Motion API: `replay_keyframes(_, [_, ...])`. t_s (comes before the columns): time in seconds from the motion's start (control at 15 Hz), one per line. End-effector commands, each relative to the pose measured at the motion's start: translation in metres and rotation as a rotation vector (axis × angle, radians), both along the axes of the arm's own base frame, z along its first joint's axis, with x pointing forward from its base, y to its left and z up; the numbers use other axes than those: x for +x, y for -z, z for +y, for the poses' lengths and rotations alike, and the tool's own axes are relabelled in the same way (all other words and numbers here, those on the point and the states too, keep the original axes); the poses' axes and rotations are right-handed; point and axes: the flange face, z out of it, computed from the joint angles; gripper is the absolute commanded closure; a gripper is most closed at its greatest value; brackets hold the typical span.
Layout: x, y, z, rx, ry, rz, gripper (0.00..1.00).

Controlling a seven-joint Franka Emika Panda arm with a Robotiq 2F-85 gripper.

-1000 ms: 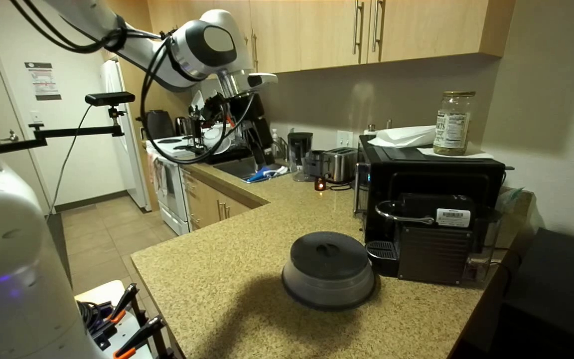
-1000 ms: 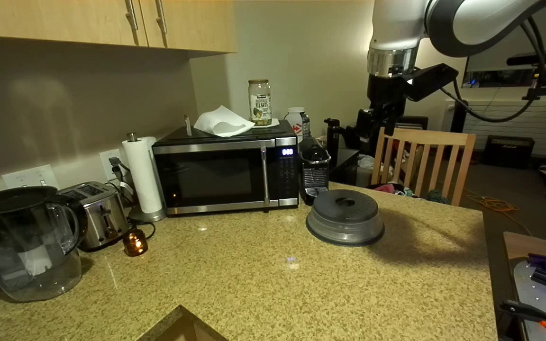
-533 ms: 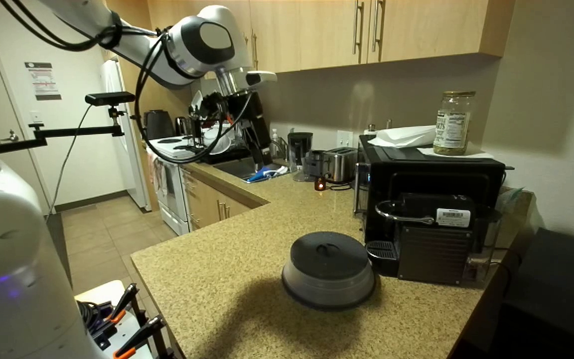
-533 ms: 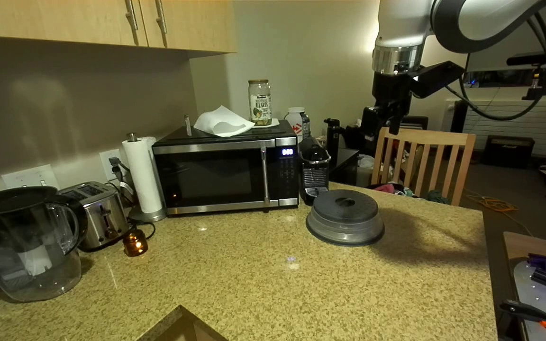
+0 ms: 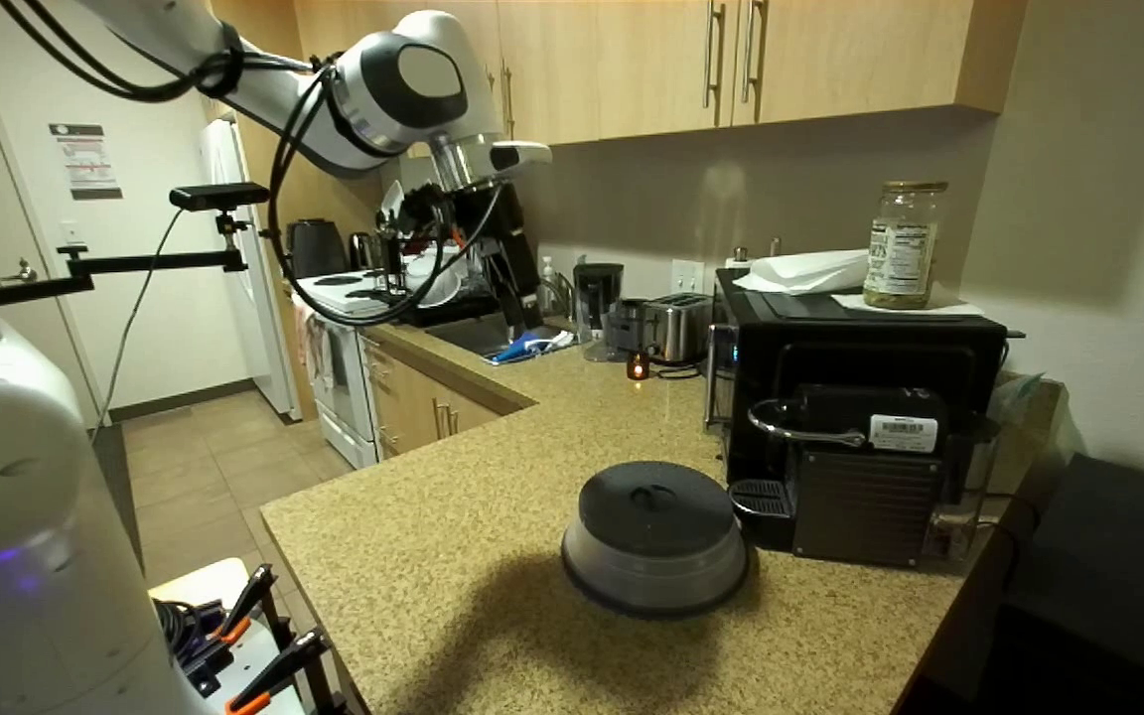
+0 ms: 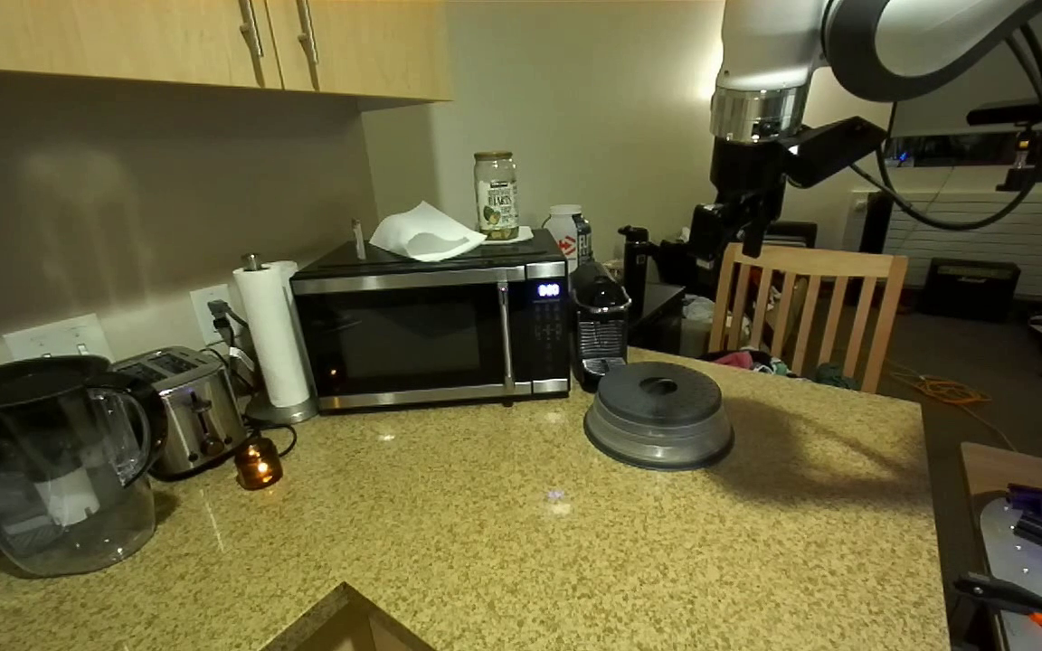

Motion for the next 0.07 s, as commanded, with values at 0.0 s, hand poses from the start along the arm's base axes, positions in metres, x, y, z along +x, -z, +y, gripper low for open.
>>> replay_keyframes(0.0, [0.0002,-0.0005,0.0,0.0,0.0,0.001,0.0])
